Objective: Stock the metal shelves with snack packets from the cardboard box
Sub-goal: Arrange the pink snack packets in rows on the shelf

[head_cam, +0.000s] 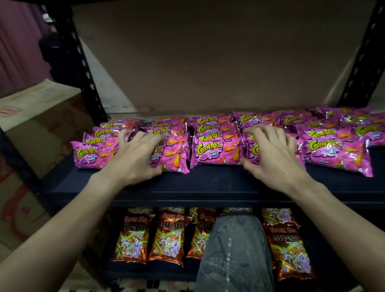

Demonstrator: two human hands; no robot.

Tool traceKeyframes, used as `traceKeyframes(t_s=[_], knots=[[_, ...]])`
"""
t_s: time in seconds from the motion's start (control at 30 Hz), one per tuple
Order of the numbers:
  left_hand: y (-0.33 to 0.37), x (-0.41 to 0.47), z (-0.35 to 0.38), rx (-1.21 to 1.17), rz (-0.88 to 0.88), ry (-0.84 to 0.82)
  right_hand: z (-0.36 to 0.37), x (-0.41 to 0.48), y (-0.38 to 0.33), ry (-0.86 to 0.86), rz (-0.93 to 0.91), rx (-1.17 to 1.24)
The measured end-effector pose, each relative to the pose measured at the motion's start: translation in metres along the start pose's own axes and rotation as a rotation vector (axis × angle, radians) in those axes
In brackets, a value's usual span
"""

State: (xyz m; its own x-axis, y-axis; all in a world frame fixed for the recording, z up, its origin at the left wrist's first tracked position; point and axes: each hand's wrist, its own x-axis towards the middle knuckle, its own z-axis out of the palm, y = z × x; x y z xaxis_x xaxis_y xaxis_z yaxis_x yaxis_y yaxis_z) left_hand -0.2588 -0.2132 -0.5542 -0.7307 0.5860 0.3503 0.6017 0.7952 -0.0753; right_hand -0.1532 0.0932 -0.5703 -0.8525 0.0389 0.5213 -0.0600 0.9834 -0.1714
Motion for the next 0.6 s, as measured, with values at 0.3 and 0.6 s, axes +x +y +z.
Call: traceKeyframes(t_s=[0.3,0.6], knots=[[0.004,-0.001,0.013,-0.002,-0.017,0.091,0.002,0.005,-0.012,-0.027,0.007,0.011],[0.010,-0.007,0.018,-0.028,0.047,0.135,0.002,0.007,-0.027,-0.060,-0.015,0.006]])
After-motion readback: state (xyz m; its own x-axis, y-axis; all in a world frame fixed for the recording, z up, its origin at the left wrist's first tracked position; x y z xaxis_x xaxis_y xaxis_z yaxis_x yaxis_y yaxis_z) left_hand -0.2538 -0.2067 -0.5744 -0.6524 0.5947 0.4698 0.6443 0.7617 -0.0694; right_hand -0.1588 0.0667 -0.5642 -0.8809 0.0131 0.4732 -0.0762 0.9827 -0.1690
